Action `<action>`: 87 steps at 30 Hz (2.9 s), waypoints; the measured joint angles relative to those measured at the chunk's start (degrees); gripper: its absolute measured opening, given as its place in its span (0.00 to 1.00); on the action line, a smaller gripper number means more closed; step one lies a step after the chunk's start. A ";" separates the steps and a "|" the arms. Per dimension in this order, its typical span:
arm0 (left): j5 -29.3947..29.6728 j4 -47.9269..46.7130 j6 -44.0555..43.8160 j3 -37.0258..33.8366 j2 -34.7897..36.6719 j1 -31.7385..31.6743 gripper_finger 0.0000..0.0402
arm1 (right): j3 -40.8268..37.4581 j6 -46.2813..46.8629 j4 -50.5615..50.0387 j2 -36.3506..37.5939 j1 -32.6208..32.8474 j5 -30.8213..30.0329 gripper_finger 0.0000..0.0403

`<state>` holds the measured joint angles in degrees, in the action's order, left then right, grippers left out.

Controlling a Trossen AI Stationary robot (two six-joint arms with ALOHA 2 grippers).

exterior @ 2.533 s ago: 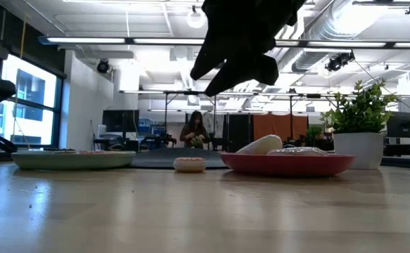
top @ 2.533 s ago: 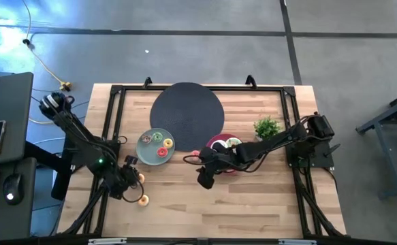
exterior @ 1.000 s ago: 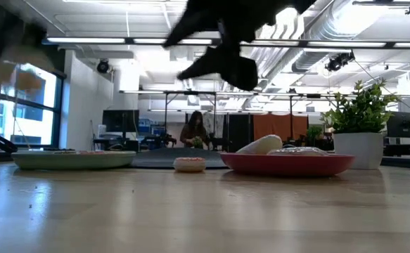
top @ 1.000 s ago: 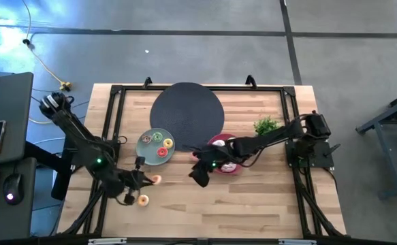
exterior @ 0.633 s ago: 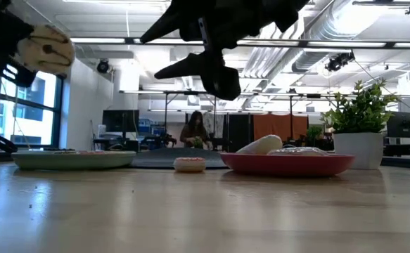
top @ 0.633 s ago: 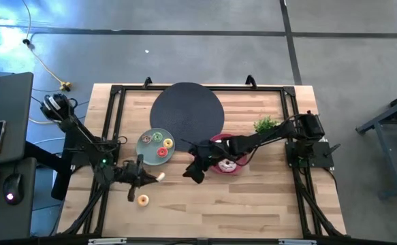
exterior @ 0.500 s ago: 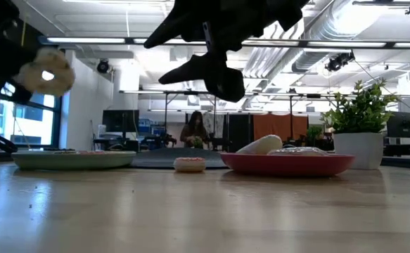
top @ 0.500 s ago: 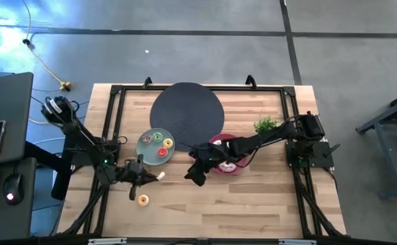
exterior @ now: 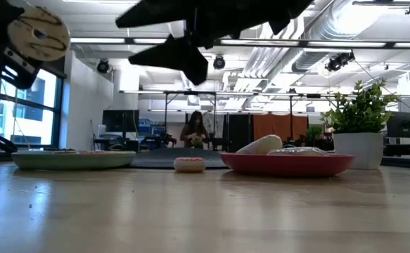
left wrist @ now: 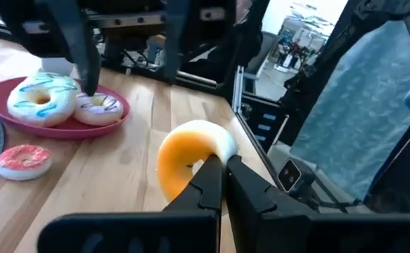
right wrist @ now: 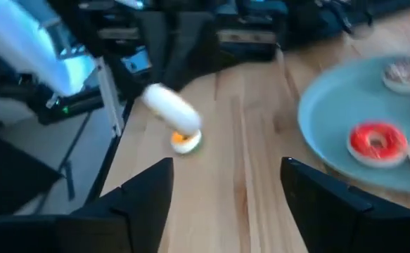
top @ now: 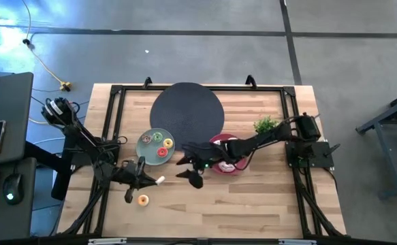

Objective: Pick & Place donuts
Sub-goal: Put the small white doughnut on the blue plate

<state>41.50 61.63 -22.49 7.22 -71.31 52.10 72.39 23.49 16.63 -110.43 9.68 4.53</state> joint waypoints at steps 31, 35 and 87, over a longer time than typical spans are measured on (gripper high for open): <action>-15.24 3.43 10.39 3.66 0.00 -8.61 0.00 | 19.70 -13.55 -14.27 -8.50 0.10 5.23 0.54; -15.15 3.12 10.02 3.65 0.00 -8.61 0.00 | 19.70 -13.53 -14.46 -8.48 0.13 5.34 0.51; -8.56 4.67 4.17 1.44 0.39 -8.61 0.02 | 19.77 -25.97 -14.03 -7.50 1.15 5.24 0.33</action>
<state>32.94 66.30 -18.32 8.67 -70.91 43.48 92.16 -2.48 2.60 -117.93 10.83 9.77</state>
